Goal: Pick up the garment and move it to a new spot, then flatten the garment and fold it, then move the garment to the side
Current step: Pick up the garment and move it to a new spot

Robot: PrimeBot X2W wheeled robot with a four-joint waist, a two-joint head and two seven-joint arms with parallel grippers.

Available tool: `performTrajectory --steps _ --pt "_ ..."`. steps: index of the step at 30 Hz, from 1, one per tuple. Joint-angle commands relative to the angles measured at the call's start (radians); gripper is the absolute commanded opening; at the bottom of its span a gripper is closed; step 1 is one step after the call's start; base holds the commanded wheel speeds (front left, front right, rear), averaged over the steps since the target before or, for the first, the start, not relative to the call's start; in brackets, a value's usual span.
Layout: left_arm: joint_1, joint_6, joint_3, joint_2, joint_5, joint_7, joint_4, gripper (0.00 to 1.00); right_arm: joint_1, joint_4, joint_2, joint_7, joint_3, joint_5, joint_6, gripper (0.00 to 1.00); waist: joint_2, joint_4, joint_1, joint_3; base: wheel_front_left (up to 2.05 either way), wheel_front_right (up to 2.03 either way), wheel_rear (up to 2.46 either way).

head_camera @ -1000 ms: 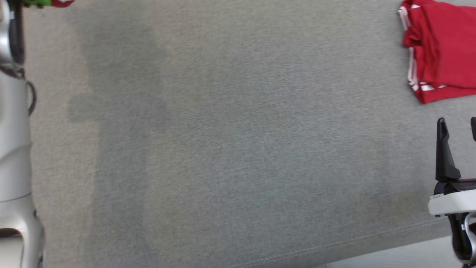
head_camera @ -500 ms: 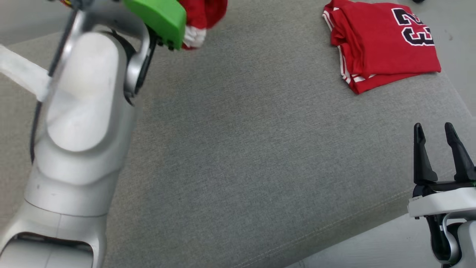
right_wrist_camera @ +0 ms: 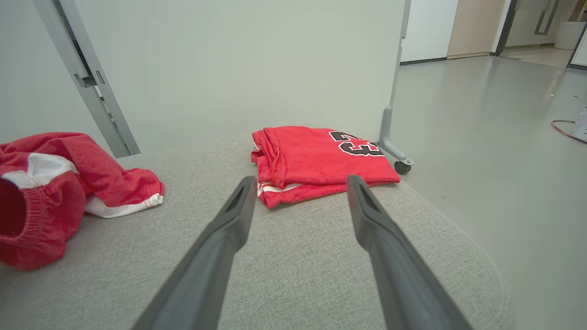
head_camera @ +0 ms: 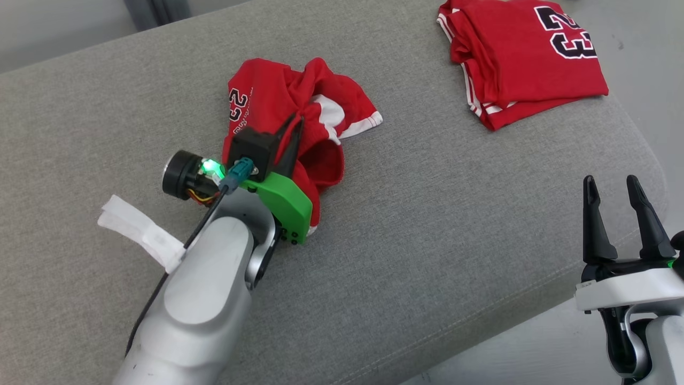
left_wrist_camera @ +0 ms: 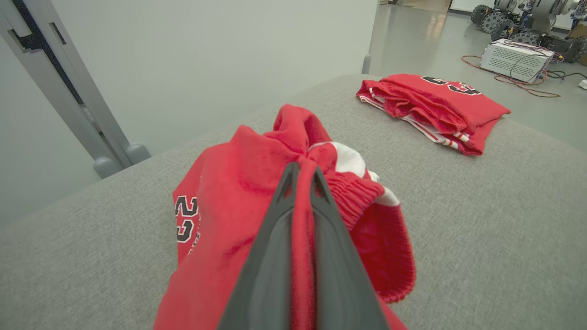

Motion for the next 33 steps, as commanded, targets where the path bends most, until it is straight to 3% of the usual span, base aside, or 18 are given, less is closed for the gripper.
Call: performTrajectory --steps 1,2,11,15,33 --pt "0.020 0.007 -0.006 0.001 -0.011 -0.018 0.012 0.25 -0.009 0.000 0.001 -0.004 -0.001 -0.002 -0.002 1.00 -0.0001 0.010 0.0000 -0.005 0.00 0.00 0.00" --pt "0.029 0.008 -0.016 0.000 -0.014 -0.028 0.022 0.99 -0.009 0.000 0.001 -0.004 0.001 -0.004 -0.002 1.00 -0.0001 0.016 0.0000 -0.008 0.00 0.00 0.00" --pt "0.026 0.051 -0.025 -0.005 -0.054 -0.155 0.010 1.00 0.017 -0.006 -0.003 -0.004 0.011 -0.016 -0.002 1.00 -0.0001 0.081 0.0000 -0.074 0.00 0.00 0.00" --pt "0.086 0.080 0.015 0.024 -0.063 -0.196 -0.040 1.00 0.037 -0.013 -0.003 -0.004 0.013 -0.031 -0.002 1.00 -0.0001 0.126 0.0000 -0.125 0.00 0.00 0.00" --pt "0.427 0.153 0.217 0.139 -0.045 -0.203 -0.310 1.00 0.104 -0.015 0.001 -0.001 0.030 -0.063 -0.002 1.00 -0.0001 0.290 0.0000 -0.263 0.00 0.00 0.00"
